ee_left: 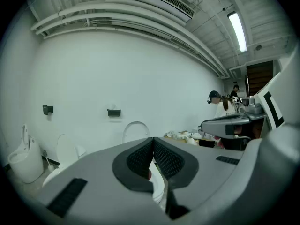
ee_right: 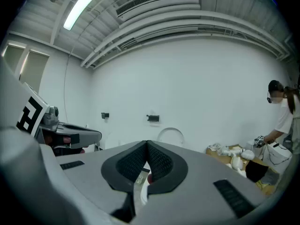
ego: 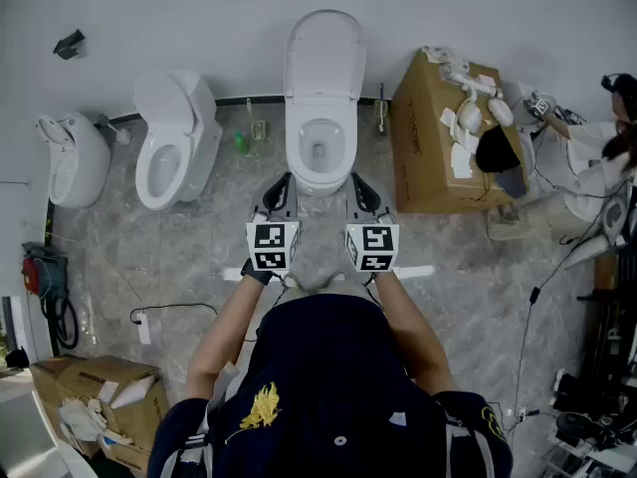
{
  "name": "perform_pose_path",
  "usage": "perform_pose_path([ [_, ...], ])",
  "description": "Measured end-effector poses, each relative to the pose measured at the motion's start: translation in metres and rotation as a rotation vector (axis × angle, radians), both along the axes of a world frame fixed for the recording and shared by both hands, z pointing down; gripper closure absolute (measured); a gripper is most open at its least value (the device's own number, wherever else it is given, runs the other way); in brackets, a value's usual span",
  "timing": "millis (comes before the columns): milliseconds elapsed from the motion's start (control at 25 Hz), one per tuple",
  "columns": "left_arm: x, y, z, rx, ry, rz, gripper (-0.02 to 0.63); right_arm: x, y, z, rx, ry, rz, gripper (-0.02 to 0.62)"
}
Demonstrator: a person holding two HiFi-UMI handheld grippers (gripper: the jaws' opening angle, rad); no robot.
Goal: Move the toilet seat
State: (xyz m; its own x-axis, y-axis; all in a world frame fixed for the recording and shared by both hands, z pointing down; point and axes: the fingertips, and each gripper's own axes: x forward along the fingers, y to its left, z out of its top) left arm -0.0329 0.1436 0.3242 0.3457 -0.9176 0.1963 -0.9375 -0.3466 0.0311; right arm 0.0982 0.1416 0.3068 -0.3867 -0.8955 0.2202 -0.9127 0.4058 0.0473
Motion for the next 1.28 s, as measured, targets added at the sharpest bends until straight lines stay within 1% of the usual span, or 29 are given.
perform_pose_path([
  [120,0.003,-0.001,0.003,-0.003,-0.005,0.011,0.588,0.002,-0.001,0.004,-0.011,0.003,0.007,0.571],
  [280,-0.005,0.001,0.008,-0.014,-0.012,0.017,0.588,-0.006,0.003,0.011,-0.031,0.001,0.012,0.569],
  [520,-0.006,0.001,0.021,-0.043,-0.016,0.042,0.588,-0.017,0.014,0.022,-0.053,0.014,0.005,0.569],
  [680,-0.008,0.001,0.024,-0.042,-0.019,0.057,0.588,-0.014,0.018,0.023,-0.058,-0.03,0.025,0.569],
  [840,-0.018,0.007,0.03,-0.048,-0.046,0.067,0.588,-0.016,0.022,0.028,-0.066,-0.049,0.059,0.569],
  [1040,-0.032,0.017,0.028,-0.044,-0.045,0.102,0.588,-0.035,0.028,0.037,-0.077,-0.07,0.077,0.569],
  [1200,-0.047,0.027,0.035,-0.061,-0.014,0.119,0.588,-0.056,0.036,0.055,-0.12,-0.015,0.054,0.571],
  [1280,-0.058,0.032,0.037,-0.075,0.004,0.113,0.588,-0.067,0.04,0.058,-0.128,-0.009,0.037,0.569],
])
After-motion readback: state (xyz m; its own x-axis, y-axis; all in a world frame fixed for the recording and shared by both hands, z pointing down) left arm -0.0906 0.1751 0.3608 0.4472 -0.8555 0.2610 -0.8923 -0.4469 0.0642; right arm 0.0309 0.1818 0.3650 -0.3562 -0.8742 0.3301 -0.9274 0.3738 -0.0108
